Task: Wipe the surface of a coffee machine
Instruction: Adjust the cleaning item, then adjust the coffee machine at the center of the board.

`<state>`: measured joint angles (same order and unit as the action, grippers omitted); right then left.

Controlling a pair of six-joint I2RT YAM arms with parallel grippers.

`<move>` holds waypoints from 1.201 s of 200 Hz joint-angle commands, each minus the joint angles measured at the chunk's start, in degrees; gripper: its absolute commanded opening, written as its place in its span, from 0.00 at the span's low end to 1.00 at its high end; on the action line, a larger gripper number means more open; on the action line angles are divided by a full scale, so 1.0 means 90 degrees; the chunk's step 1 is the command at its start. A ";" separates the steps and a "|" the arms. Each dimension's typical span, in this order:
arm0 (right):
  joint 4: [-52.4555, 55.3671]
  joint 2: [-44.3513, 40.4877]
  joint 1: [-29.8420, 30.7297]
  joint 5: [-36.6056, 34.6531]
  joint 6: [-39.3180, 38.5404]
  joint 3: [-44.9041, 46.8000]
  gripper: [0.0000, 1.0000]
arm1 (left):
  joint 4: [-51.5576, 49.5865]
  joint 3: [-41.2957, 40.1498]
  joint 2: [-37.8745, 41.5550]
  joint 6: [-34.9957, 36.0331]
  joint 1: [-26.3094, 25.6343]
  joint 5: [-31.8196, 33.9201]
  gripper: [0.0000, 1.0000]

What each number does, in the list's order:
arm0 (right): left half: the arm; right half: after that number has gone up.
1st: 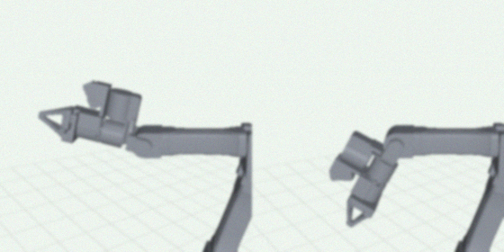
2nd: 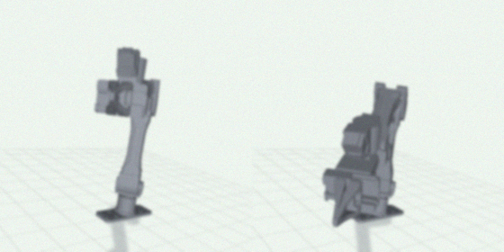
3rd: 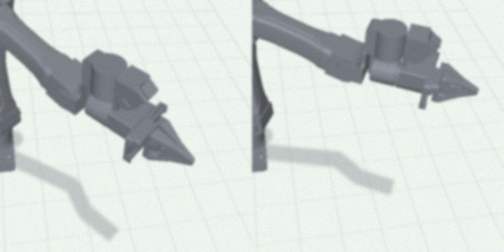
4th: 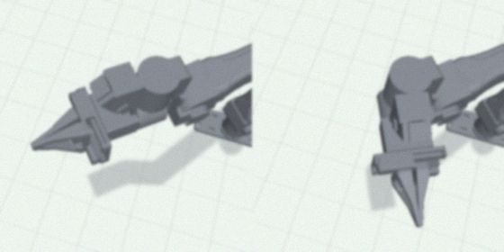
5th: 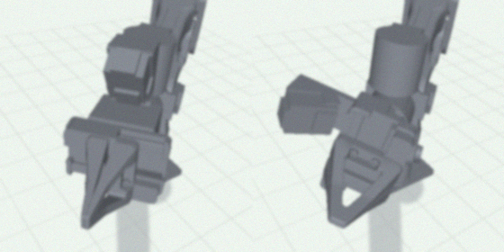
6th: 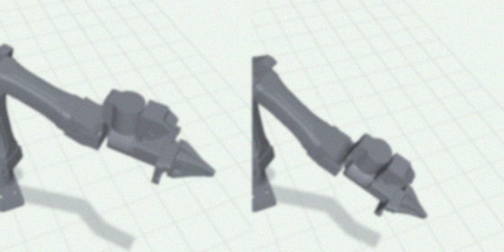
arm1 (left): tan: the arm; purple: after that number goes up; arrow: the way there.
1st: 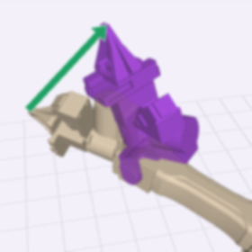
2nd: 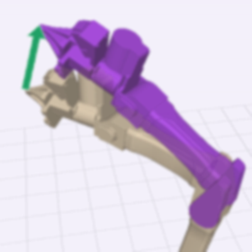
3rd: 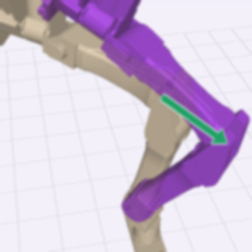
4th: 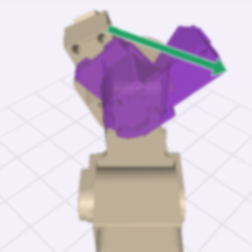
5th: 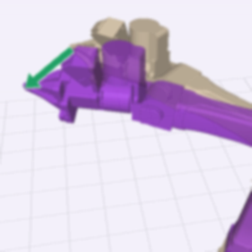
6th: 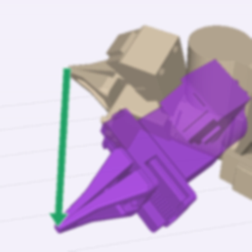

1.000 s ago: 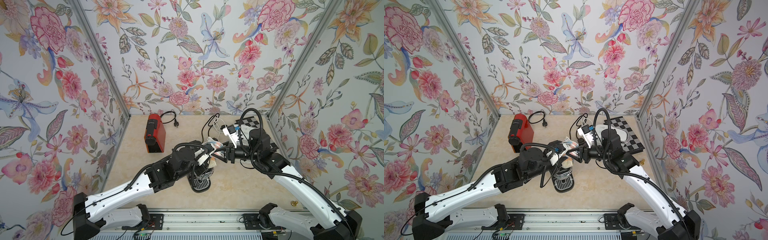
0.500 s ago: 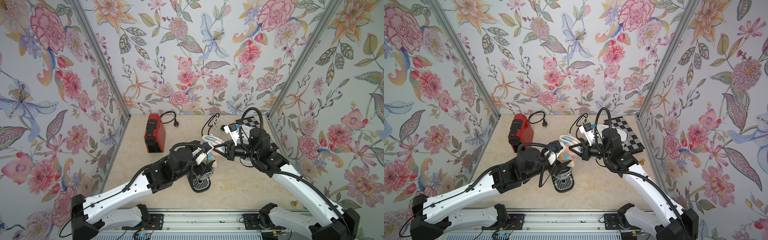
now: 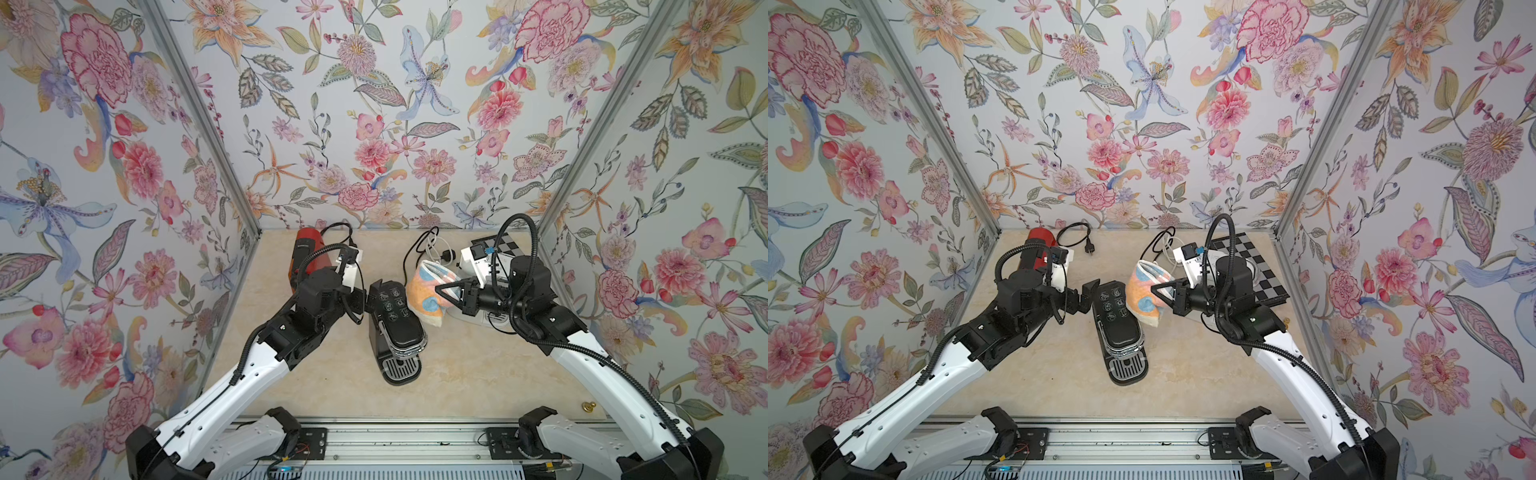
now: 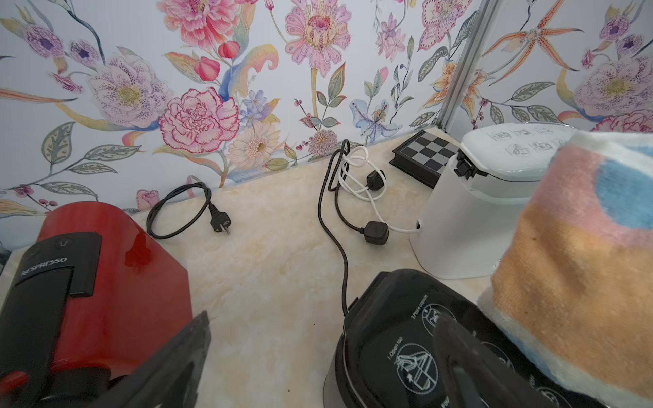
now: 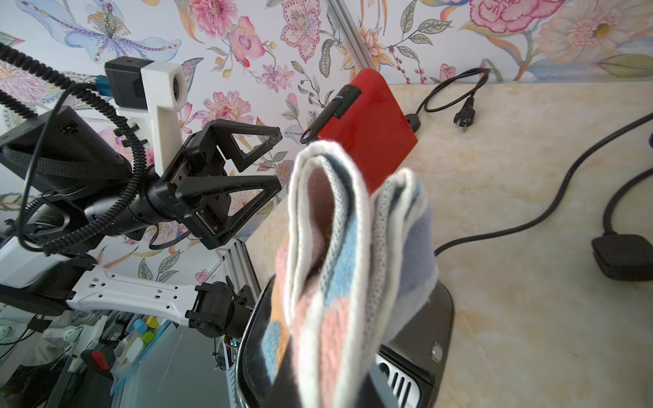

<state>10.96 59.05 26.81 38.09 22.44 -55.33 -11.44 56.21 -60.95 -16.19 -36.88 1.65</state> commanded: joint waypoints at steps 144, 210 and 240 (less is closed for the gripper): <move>0.0215 0.0157 0.0215 -0.1812 -0.0324 0.1075 0.00 | 0.0098 -0.1306 0.0834 -0.1559 0.0348 0.0005 0.99; -0.1154 0.0680 0.0624 -0.2594 -0.0053 0.2021 0.00 | 0.0333 -0.1788 0.0831 -0.2127 0.0329 0.0337 0.99; -0.1732 0.0953 0.0691 -0.2849 0.0042 0.2408 0.00 | 0.0460 -0.2019 0.0813 -0.2268 0.0336 0.0391 0.99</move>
<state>2.87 66.24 32.62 16.36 21.56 -35.57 -9.02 39.75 -53.63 -34.04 -34.39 3.46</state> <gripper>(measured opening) 0.107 0.989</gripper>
